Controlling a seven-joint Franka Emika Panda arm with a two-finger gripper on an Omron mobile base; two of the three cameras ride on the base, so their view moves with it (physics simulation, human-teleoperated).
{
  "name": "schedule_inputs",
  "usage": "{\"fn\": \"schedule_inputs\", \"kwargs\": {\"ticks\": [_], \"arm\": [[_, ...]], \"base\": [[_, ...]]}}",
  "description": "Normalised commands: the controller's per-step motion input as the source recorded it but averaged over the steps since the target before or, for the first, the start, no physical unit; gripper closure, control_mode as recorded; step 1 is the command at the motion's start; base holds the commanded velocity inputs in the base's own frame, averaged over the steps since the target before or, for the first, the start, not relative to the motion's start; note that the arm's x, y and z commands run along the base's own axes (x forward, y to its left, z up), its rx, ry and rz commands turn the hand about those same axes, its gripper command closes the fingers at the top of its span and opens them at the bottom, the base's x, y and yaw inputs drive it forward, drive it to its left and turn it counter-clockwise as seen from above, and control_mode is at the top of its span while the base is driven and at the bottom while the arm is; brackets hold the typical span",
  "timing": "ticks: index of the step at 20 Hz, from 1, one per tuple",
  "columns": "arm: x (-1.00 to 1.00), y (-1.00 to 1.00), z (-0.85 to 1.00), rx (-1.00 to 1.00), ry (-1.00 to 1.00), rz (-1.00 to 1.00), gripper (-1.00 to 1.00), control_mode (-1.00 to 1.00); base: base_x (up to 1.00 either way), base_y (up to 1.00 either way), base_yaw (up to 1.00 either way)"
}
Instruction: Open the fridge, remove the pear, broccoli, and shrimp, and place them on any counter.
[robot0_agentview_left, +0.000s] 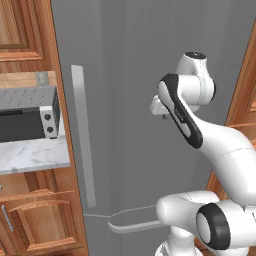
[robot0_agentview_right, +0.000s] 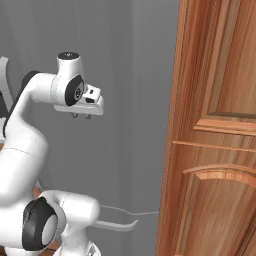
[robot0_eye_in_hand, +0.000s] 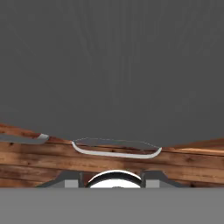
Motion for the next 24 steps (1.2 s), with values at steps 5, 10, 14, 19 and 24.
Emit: {"fn": "schedule_inputs", "kwargs": {"ticks": [5,10,14,19,24], "arm": [[-0.33,0.00,0.00,0.00,-0.02,0.00,-1.00,1.00],[0.00,0.00,0.00,0.00,0.00,0.00,-1.00,1.00],[0.00,0.00,0.00,0.00,0.00,0.00,-1.00,1.00],[0.00,0.00,0.00,0.00,0.00,0.00,-1.00,1.00],[0.00,0.00,0.00,0.00,0.00,0.00,-1.00,1.00]], "base": [[-0.16,0.00,-0.01],[-0.77,0.09,-0.04],[-0.63,0.38,0.00],[-0.26,0.65,0.00],[0.00,0.94,0.00]]}}
